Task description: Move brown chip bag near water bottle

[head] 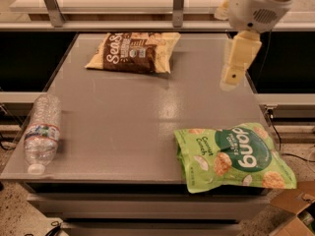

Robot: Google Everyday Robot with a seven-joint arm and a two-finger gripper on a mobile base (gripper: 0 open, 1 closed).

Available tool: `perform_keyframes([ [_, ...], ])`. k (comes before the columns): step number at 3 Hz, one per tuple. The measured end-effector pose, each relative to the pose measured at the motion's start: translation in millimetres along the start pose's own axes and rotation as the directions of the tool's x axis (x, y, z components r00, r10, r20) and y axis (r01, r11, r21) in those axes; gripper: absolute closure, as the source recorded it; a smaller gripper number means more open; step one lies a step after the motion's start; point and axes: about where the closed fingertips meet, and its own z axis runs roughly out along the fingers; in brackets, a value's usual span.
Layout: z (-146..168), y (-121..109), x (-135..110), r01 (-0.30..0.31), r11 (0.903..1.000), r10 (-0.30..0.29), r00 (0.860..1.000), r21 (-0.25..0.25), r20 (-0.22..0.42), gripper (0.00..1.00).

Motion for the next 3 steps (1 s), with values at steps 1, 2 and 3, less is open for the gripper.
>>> perform_keyframes([
  [1,31,-35,-41,0.059,0.998,-0.058,0.998,-0.02,0.038,0.0],
  [2,59,-71,-87,0.115,0.9929,-0.112,0.99,-0.03,0.082,0.0],
  [3,65,-70,-90,0.102,0.9946,-0.1,0.992,-0.02,0.082,0.0],
])
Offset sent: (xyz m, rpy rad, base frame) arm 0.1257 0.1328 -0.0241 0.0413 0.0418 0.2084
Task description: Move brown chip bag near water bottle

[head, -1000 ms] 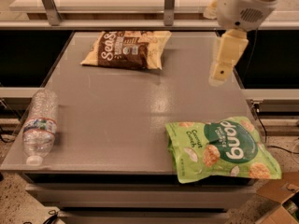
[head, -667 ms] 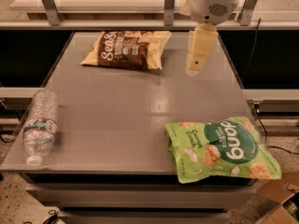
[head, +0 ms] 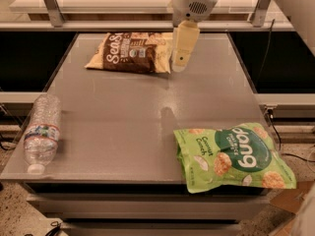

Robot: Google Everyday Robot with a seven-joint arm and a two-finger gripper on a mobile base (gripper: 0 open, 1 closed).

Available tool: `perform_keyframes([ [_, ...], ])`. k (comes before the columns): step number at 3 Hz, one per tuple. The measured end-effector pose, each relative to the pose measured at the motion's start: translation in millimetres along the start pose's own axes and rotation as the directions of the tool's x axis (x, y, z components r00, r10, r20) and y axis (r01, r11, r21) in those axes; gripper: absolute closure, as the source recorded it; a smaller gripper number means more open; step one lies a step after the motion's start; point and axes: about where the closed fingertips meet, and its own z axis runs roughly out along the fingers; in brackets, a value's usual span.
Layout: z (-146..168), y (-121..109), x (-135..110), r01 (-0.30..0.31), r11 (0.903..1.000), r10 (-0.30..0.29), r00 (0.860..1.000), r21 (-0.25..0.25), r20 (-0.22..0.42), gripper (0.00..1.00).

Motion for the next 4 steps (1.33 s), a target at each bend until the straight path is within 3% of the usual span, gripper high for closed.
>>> perform_keyframes([
  [2,32,-39,-23,-0.005,0.9997,0.005,1.0,0.023,0.011,0.0],
  [4,77,-77,-50,0.042,0.9989,-0.042,0.999,-0.021,0.012,0.0],
])
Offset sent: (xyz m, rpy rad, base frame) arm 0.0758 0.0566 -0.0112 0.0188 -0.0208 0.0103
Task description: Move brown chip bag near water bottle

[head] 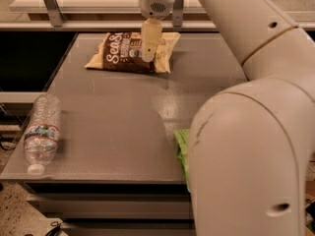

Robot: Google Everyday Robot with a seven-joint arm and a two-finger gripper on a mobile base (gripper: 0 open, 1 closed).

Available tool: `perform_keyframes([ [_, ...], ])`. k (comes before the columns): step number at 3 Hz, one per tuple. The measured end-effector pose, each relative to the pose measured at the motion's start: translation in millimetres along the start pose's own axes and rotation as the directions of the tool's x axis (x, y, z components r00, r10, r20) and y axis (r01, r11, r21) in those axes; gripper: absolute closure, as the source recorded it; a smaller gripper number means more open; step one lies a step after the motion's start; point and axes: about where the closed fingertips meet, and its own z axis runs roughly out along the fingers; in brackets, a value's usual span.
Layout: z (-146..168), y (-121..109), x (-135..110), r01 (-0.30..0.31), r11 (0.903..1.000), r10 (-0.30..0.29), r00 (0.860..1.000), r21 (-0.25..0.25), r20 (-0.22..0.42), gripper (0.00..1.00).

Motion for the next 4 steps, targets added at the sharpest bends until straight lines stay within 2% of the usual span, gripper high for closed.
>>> perform_keyframes([
  [2,31,-23,-7,0.004,0.9999,-0.004,1.0,-0.01,-0.003,0.0],
  [3,44,-27,-7,0.004,0.9997,-0.004,1.0,-0.025,0.001,0.18],
  [4,51,-30,-7,0.003,0.9994,-0.003,1.0,-0.034,0.012,0.41],
])
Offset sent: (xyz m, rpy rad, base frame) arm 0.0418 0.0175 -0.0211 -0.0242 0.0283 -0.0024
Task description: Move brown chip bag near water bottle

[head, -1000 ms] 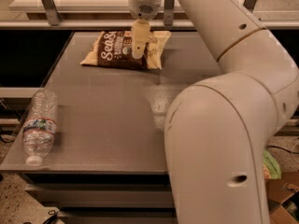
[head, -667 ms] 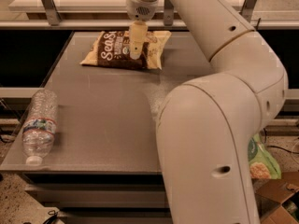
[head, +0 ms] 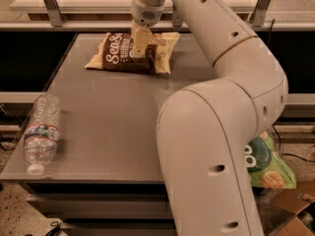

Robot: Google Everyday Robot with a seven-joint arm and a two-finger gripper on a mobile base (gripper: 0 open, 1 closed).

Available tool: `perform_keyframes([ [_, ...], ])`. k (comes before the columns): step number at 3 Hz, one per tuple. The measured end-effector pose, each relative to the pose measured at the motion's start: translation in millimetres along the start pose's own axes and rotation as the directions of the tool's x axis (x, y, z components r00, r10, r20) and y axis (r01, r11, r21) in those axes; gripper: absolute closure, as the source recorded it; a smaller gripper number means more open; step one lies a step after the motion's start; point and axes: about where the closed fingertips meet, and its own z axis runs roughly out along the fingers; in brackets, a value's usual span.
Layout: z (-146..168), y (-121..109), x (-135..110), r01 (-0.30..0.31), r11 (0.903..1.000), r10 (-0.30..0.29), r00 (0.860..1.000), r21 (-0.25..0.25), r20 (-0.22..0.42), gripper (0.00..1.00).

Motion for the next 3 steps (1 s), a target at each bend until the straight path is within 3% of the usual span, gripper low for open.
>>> perform_keyframes([
  [2,8.4,-4.6,-3.0,0.012,0.9999,-0.012,1.0,-0.008,0.027,0.87],
  [3,-0.3,-7.7,-8.9,0.033,0.9994,-0.033,0.999,0.008,0.036,1.0],
])
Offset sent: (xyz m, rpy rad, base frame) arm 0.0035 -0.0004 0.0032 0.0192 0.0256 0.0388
